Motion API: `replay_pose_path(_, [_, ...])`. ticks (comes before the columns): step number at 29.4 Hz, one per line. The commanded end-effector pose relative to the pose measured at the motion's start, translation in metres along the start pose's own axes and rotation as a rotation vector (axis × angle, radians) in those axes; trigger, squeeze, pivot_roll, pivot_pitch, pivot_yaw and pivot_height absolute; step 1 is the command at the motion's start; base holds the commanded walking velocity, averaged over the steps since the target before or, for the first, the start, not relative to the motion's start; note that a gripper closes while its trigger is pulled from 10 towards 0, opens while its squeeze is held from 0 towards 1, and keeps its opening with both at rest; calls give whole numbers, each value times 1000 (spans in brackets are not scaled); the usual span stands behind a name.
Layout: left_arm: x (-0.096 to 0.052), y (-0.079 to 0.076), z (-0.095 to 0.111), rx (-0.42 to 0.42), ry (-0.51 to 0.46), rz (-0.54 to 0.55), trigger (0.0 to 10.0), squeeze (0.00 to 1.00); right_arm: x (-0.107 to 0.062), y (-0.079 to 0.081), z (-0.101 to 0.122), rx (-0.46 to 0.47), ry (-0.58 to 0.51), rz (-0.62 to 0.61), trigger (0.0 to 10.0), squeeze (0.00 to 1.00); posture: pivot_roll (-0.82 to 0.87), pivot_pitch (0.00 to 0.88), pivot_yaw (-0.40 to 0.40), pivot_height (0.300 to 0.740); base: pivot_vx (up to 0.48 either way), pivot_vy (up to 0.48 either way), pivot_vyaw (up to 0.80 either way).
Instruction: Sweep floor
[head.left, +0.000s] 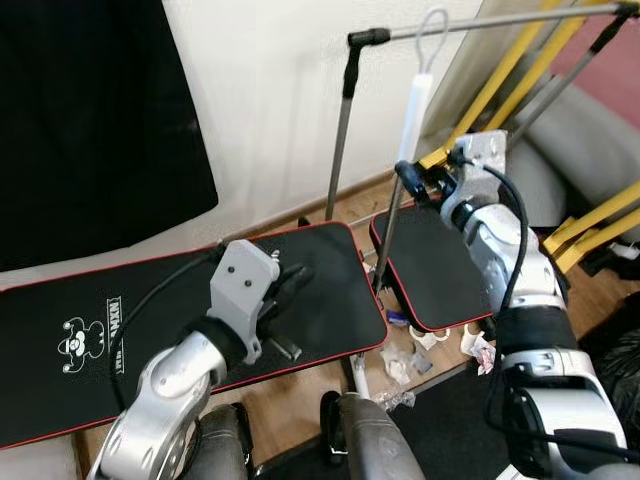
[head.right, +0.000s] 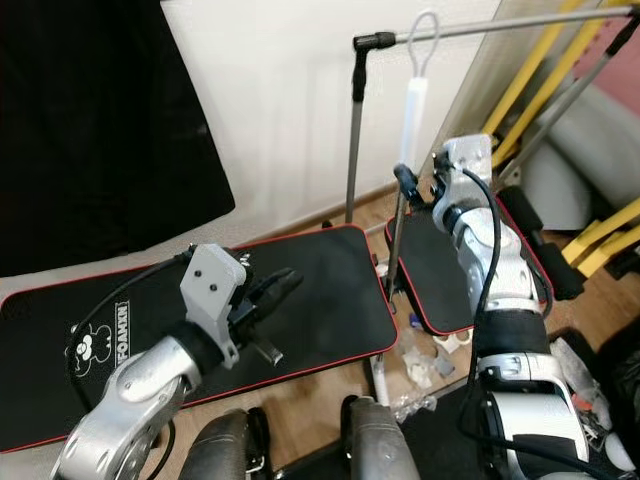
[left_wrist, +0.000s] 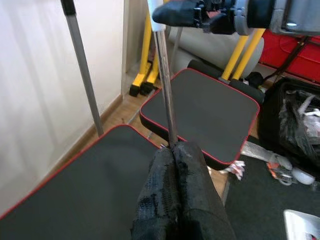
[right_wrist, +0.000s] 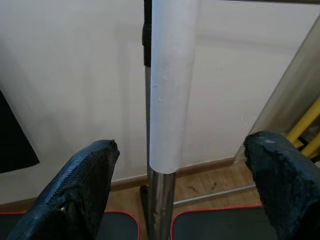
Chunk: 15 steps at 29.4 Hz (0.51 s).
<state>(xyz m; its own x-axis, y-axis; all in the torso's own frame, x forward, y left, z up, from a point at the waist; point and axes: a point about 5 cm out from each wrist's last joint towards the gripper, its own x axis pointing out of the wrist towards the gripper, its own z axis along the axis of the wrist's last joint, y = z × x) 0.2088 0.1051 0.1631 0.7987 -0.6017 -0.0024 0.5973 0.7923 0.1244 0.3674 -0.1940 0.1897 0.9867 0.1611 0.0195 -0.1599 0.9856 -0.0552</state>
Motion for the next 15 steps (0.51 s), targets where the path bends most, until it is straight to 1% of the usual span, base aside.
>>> replay_pose_path(1, [-5,-10,0,-33,23,-58,10000,0,4,6,-6,2,16,20,10000,0,-72,381,-151,740,0,0,0])
replay_pose_path(2, [-5,-10,0,-33,23,-58,10000,0,4,6,-6,2,16,20,10000,0,-72,381,-151,740,0,0,0])
replay_pose_path(3, [-8,-12,1,-44,28,-61,10000,0,8,12,-4,-6,12,33,10000,0,-69,388,-153,740,0,0,0])
replay_pose_path(5, [-8,-12,1,-44,28,-61,10000,0,8,12,-4,-6,12,33,10000,0,-69,388,-153,740,0,0,0])
replay_pose_path(6, [-10,-13,2,-51,30,-63,10000,0,12,16,-3,-18,4,35,10000,0,-66,391,-152,740,0,0,0])
replay_pose_path(7, [-10,-13,2,-51,30,-63,10000,0,12,16,-3,-18,4,35,10000,0,-66,391,-152,740,0,0,0])
replay_pose_path(8, [-11,-15,3,-56,35,-66,10000,0,16,17,-1,-22,-4,23,10000,0,-65,396,-151,740,0,0,0])
replay_pose_path(11, [-13,-17,5,-62,41,-68,10000,0,20,15,3,-10,-26,1,10000,0,-65,400,-153,740,0,0,0])
replay_pose_path(13, [-16,-19,7,-68,48,-67,10000,0,24,14,8,23,-60,-14,10000,0,-59,414,-151,740,0,0,0])
replay_pose_path(15, [-16,-19,7,-68,49,-67,10000,0,25,15,10,35,-72,-15,10000,0,-59,414,-151,740,0,0,0])
